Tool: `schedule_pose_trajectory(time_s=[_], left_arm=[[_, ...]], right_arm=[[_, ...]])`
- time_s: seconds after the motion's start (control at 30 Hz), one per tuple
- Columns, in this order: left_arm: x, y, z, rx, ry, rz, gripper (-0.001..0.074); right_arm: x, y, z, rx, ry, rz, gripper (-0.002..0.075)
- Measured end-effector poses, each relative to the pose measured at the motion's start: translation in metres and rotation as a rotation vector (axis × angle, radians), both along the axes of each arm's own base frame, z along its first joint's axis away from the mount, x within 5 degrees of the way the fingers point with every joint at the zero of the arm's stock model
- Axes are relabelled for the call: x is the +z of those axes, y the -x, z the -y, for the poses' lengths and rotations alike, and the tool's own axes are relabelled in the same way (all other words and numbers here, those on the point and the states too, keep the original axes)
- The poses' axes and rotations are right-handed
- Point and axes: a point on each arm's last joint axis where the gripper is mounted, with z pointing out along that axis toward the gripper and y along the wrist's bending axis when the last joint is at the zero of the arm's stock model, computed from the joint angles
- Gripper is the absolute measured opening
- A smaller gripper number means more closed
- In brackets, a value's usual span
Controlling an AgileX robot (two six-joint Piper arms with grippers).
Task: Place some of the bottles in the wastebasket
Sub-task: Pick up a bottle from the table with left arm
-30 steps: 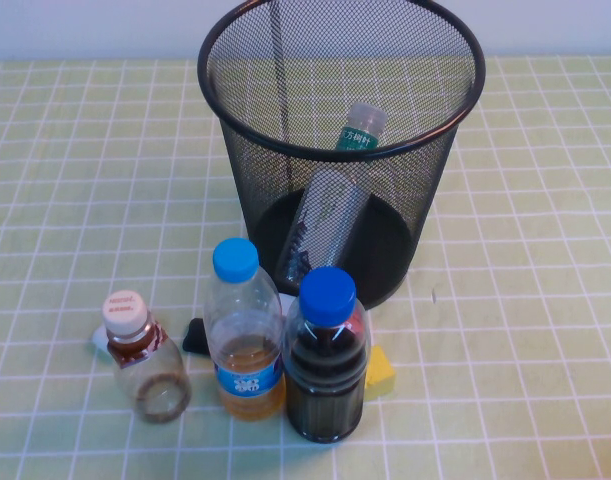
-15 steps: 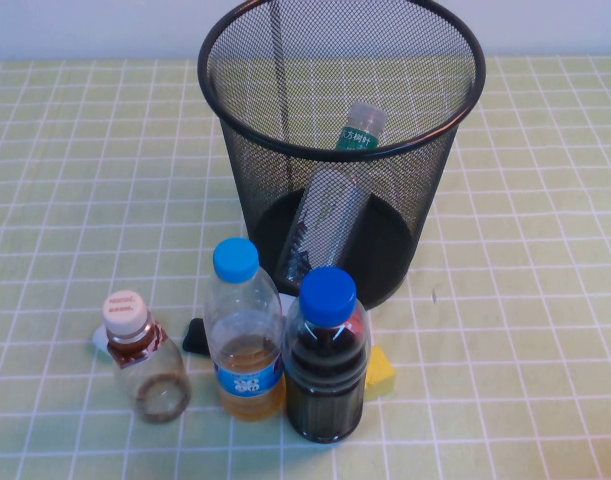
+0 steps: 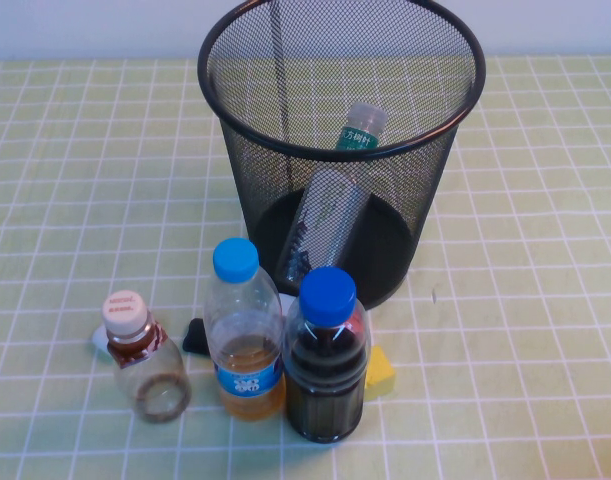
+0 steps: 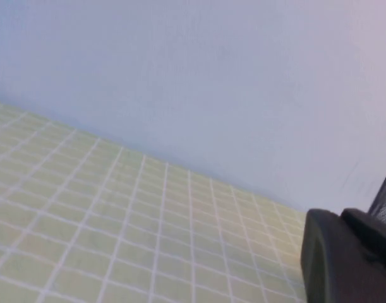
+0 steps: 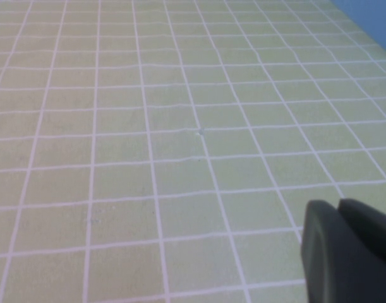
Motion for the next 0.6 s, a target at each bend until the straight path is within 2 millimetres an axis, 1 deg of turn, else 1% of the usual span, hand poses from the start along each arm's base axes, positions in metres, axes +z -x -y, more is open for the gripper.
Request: schedule_pose_trajectory(time_s=[0.07,0.1,0.13,0.17,0.23,0.33,0.4,0.5,0.6], left_arm=[[0.006,0.001,0.001,-0.023,0.094,-0.031,-0.0004],[0.013,0.003,0.002,-0.043,0.117,-0.06,-0.0005],[0.02,0.005,0.004,-0.064,0.118,-0.08,-0.0005],[0.031,0.009,0.005,-0.089,0.099,-0.096,-0.0005],[0.054,0.017,0.008,-0.134,-0.003,-0.128,-0.0005],[0.092,0.029,0.01,-0.212,-0.206,-0.17,-0.0005],[0.11,0.031,0.012,-0.291,-0.299,-0.216,-0.0005],[0.124,0.025,0.018,-0.448,-0.407,-0.254,-0.0005],[0.126,0.015,0.024,-0.553,-0.531,-0.275,-0.0004]], right_arm=[[0.0,0.0,0.0,0.0,0.0,0.0,-0.0007],[0.0,0.0,0.0,0.0,0.0,0.0,-0.0007],[0.0,0.0,0.0,0.0,0.0,0.0,-0.0007],[0.0,0.0,0.0,0.0,0.0,0.0,-0.0007],[0.0,0.0,0.0,0.0,0.0,0.0,-0.0007],[0.0,0.0,0.0,0.0,0.0,0.0,-0.0007],[0.0,0.0,0.0,0.0,0.0,0.0,-0.0007],[0.0,0.0,0.0,0.0,0.0,0.0,-0.0007],[0.0,0.0,0.0,0.0,0.0,0.0,-0.0007]])
